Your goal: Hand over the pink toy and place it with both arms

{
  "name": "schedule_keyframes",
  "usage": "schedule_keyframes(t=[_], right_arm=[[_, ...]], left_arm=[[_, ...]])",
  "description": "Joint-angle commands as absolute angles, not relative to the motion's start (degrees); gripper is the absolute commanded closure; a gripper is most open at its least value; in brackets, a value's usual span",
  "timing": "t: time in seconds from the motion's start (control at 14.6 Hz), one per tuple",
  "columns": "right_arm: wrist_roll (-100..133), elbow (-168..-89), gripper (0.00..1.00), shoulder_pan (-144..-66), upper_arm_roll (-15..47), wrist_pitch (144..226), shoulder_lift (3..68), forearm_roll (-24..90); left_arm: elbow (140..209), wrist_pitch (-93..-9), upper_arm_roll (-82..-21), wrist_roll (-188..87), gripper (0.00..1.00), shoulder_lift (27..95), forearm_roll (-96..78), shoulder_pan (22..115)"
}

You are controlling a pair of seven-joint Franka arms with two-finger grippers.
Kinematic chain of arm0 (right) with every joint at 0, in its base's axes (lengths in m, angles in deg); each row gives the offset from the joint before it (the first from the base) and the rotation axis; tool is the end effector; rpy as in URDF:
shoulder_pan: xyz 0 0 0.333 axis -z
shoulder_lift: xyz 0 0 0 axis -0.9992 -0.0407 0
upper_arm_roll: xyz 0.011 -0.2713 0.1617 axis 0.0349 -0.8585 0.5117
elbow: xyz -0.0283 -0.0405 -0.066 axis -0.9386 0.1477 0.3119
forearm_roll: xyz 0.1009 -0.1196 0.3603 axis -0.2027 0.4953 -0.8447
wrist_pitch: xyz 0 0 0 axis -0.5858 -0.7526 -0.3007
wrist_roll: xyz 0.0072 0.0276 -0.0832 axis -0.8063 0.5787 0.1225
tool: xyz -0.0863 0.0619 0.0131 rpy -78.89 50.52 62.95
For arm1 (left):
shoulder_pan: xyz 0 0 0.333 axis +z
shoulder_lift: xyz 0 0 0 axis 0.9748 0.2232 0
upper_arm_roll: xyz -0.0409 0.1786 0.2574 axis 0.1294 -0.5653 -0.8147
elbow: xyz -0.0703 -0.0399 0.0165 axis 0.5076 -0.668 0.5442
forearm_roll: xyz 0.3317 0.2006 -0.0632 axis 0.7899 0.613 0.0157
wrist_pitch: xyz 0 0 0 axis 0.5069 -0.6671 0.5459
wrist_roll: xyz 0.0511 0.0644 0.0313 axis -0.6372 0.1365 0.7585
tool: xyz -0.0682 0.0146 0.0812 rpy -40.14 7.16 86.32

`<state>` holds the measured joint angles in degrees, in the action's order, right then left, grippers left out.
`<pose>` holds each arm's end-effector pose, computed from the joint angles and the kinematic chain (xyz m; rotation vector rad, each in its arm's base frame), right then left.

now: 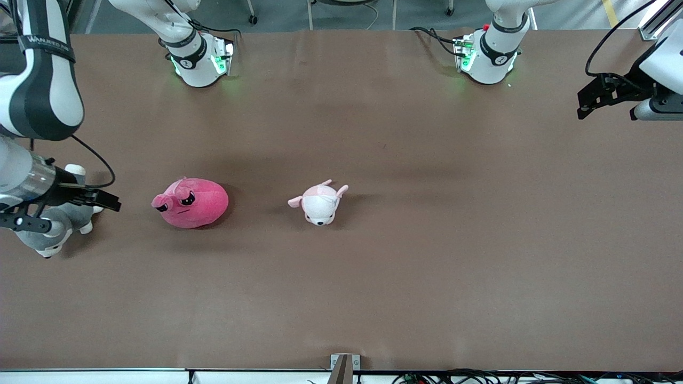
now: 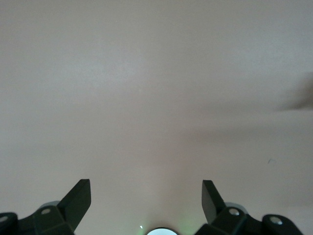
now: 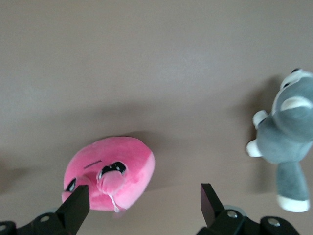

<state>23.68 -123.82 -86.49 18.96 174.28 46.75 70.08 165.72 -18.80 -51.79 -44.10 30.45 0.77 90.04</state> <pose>0.6245 -0.0368 0.4871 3.1246 -0.1571 -0.0426 0.5163 -0.0525 0.6559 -3.0995 0.1339 0.0281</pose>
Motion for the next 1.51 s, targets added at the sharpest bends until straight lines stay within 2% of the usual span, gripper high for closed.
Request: schedule_keyframes(t=[0.0,0.14,0.69,0.89,1.1,1.44], right_arm=[[19.8,-119.1,0.0,-85.3,19.8,167.7,46.8,71.7],[19.6,-117.2,0.0,-84.9,19.8,164.3,46.9,71.8],[19.8,-113.8,0.0,-84.0,19.9,164.0,46.7,71.1],[20.2,-113.7,0.0,-84.5,19.9,163.1,46.9,70.8],[20.4,-114.2,0.0,-84.7,20.3,158.1,47.7,70.6],[20.5,-122.1,0.0,-86.5,20.4,157.8,56.4,70.3]], left_arm=[[164.1,-18.3,-51.8,-42.6,0.0,31.8,0.0,91.2],[164.1,-18.3,-51.8,-42.5,0.0,31.8,-0.1,92.8],[163.7,-18.3,-52.1,-43.0,0.0,33.9,0.0,93.1],[163.7,-18.3,-53.5,-42.9,0.0,34.0,0.1,91.9],[163.7,-18.3,-57.9,-42.9,0.0,34.0,0.1,87.7],[163.7,-18.3,-62.1,-43.1,0.0,34.0,0.2,83.7]])
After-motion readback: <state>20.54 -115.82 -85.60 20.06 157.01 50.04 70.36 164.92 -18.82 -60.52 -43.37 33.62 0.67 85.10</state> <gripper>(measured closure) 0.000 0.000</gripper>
